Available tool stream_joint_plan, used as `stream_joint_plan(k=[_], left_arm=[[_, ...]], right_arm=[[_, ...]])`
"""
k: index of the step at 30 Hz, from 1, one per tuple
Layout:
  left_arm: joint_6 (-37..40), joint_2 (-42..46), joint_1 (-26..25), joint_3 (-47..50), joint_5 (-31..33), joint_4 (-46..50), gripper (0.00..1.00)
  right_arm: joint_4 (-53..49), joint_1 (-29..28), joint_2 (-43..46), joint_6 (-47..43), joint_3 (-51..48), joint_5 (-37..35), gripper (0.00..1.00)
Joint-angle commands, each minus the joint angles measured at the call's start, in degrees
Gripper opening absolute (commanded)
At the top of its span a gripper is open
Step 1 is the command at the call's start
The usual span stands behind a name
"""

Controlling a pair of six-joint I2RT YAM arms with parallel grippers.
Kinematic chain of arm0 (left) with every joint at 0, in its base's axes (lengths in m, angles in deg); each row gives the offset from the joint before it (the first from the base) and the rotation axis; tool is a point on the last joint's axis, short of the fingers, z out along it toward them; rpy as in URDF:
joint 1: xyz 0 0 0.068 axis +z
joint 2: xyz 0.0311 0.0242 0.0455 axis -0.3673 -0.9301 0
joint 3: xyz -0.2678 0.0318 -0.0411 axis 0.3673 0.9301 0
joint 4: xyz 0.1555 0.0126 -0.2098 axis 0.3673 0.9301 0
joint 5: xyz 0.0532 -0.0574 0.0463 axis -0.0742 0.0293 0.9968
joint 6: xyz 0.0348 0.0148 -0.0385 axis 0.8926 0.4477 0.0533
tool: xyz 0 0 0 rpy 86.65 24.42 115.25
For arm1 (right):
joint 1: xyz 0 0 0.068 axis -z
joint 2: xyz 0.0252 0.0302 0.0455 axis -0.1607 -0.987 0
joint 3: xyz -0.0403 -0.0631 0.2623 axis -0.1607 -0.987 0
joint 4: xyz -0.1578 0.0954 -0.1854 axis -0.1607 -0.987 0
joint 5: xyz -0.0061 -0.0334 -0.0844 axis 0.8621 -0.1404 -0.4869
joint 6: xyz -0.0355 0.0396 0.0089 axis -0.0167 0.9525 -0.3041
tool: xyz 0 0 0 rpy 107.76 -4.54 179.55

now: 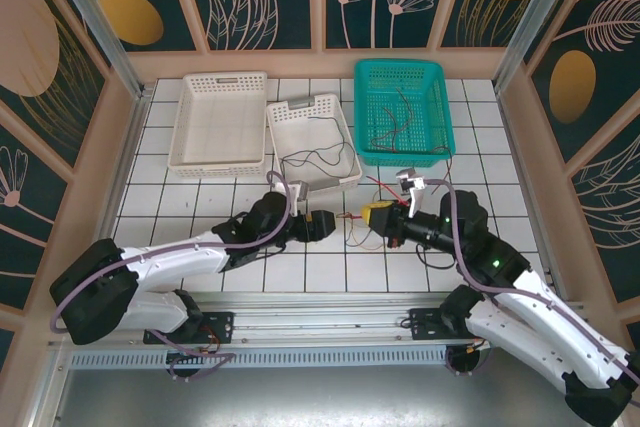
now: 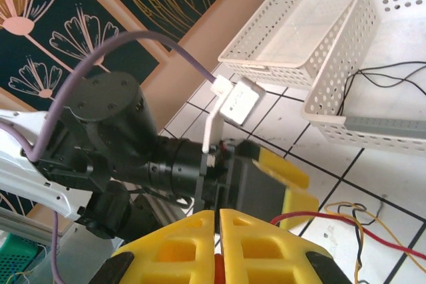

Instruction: Untangle the cables

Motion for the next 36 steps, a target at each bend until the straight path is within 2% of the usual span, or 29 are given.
stream_joint_plan(k=[1,19,25,36], left_arm=[[5.0,-0.1,-0.3,2.1,-2.6,0.6,0.78],[12.0,4.9,-1.1,8.9,-2.8,-6.6,0.81],[13.2,6.7,-1.0,10.8,-4.5,-9.2,0.78],[13.3,8.4,-1.1,12.6,-7.1,-10.8,0.73]], right_arm=[[0.7,-0.3,-0.1,0.1,3.1,1.9,0.00],[3.4,-0.3,-2.7,4.0,7.3,14.8,0.00],[7.0,-0.4,-2.6,6.6,7.3,18.3,0.00],[9.0,-0.3,-3.2,9.1,8.7,18.4,0.00]])
